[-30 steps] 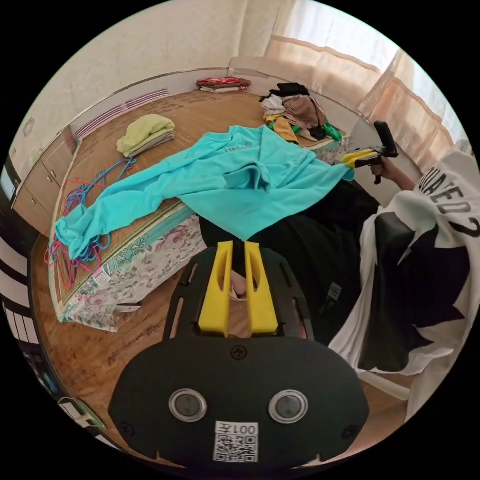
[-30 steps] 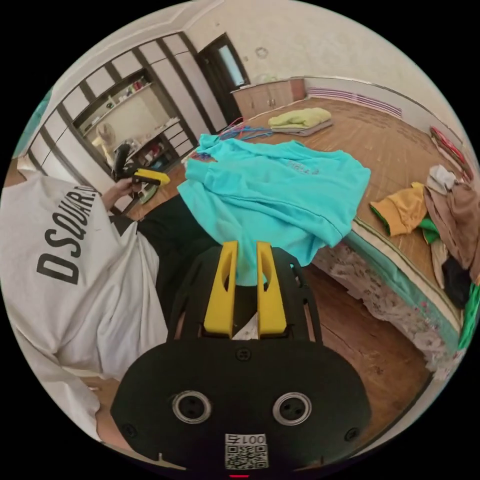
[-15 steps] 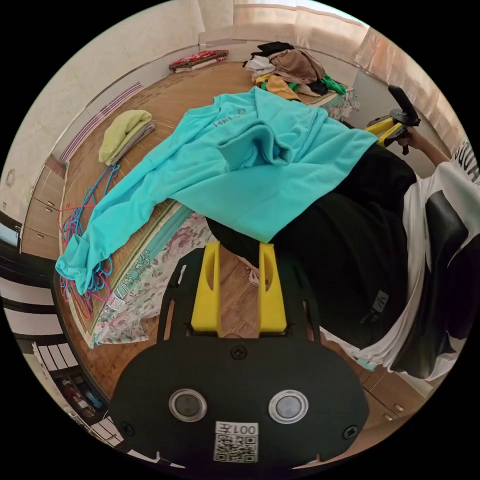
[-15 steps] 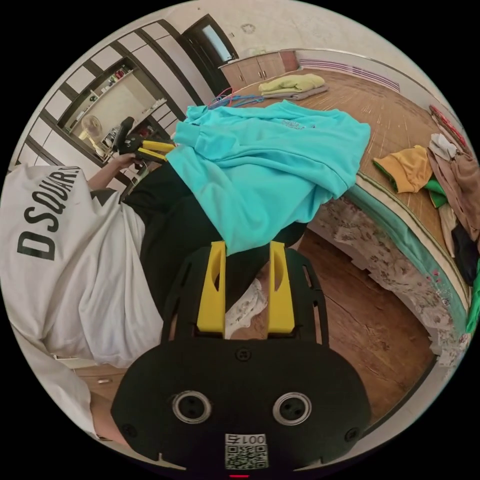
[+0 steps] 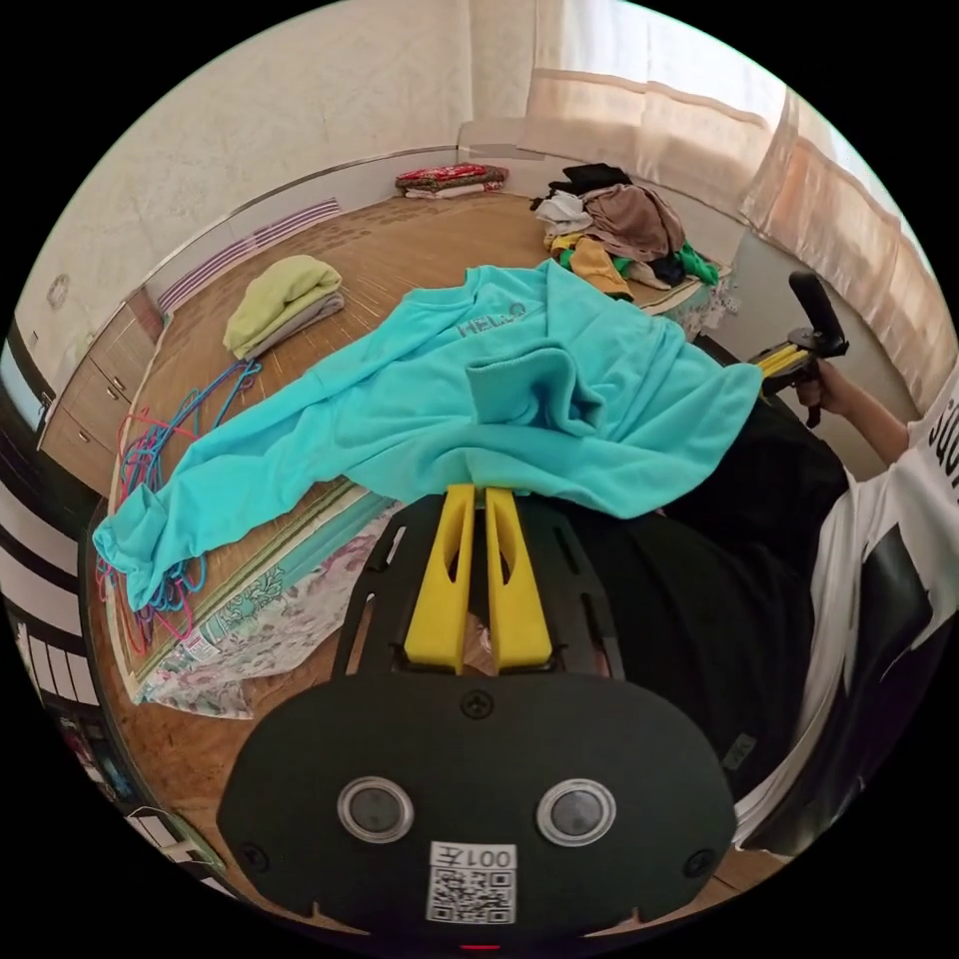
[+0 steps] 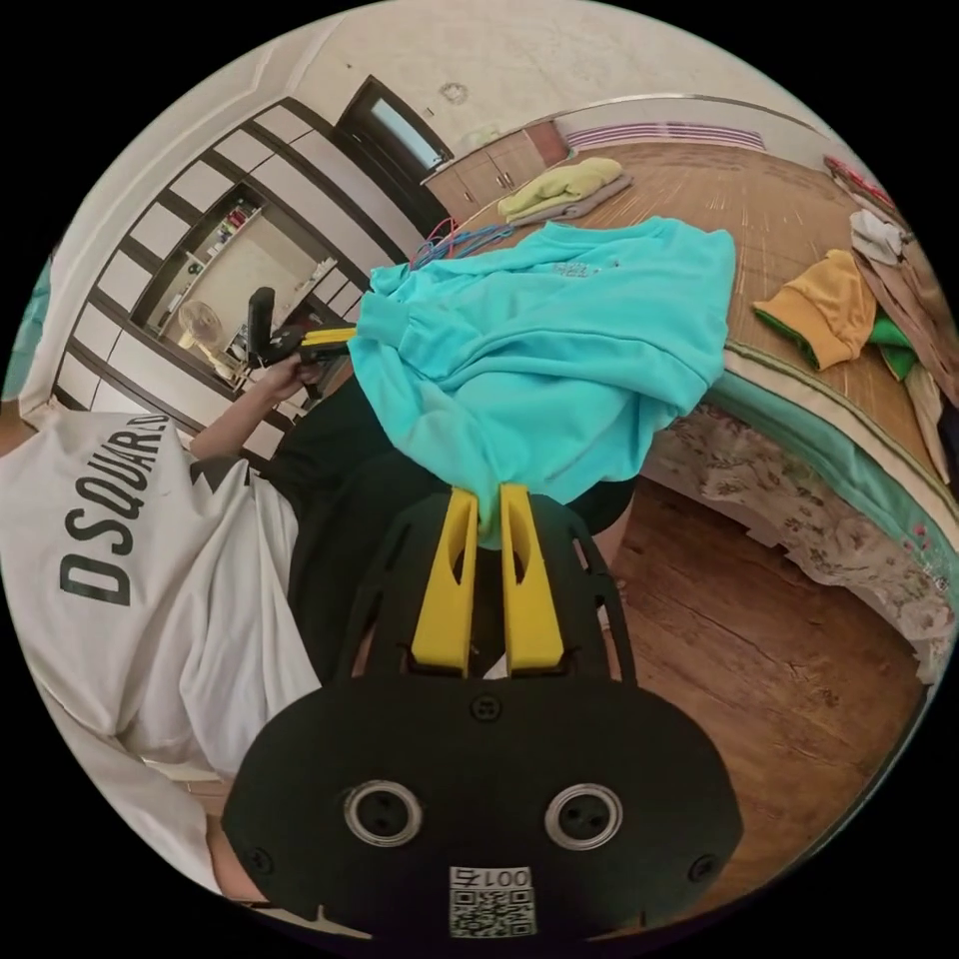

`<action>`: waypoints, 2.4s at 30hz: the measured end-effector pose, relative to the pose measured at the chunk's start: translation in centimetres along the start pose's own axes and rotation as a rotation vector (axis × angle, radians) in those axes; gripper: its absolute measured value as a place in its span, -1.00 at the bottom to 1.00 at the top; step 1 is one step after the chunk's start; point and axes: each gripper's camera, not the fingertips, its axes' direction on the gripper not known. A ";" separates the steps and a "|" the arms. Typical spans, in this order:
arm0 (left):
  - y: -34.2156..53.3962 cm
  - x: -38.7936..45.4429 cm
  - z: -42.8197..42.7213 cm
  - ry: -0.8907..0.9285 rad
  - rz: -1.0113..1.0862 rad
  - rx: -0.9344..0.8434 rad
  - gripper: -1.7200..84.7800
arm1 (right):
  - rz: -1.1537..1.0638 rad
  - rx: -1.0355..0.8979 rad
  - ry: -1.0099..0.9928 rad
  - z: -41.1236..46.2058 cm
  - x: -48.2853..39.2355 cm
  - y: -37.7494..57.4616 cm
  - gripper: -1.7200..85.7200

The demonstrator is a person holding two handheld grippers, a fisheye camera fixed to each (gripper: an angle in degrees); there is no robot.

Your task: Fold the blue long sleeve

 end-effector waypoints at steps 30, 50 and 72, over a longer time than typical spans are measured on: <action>-2.9 0.2 -2.5 -0.217 -0.080 0.101 -0.98 | -0.225 0.456 0.435 -11.0 -14.3 -7.2 -0.90; -3.4 3.5 -9.5 -0.179 0.158 -0.259 -0.98 | -0.210 -0.024 0.327 -8.0 -11.1 -7.3 -0.92; 1.5 -7.2 -4.2 0.147 -0.232 -0.090 -0.87 | -0.118 0.119 0.232 -4.2 -5.3 -6.5 -0.71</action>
